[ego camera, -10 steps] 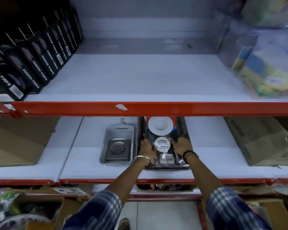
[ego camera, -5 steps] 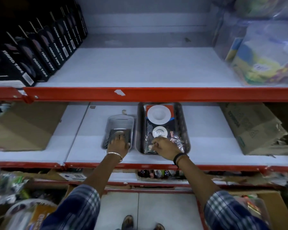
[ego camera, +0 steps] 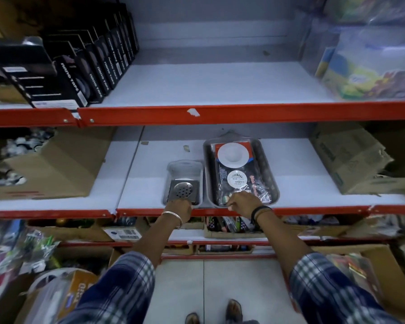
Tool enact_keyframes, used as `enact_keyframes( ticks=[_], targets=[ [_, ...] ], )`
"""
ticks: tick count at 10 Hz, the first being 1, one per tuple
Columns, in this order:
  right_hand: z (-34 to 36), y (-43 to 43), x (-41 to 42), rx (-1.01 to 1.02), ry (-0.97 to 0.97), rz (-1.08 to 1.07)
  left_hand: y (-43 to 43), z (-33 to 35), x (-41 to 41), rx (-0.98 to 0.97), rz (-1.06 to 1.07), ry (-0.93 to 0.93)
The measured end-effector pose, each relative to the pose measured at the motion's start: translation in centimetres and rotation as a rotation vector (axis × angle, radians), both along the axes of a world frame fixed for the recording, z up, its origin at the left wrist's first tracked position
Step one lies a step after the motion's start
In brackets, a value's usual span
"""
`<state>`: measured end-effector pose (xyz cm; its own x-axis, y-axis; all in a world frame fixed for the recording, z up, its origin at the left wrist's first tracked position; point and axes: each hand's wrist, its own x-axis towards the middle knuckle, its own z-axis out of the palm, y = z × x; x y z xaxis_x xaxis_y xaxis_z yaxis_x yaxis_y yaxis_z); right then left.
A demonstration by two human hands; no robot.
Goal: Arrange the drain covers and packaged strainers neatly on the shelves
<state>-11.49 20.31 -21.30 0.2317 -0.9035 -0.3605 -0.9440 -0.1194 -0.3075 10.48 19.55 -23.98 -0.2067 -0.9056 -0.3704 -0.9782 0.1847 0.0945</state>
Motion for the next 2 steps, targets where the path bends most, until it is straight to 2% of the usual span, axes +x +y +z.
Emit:
enact_keyframes(
  ticks=[2],
  targets=[
    [-0.36, 1.07, 1.52, -0.086, 0.027, -0.082, 1.03, 0.55, 0.24, -0.012, -0.043, 0.066]
  ],
)
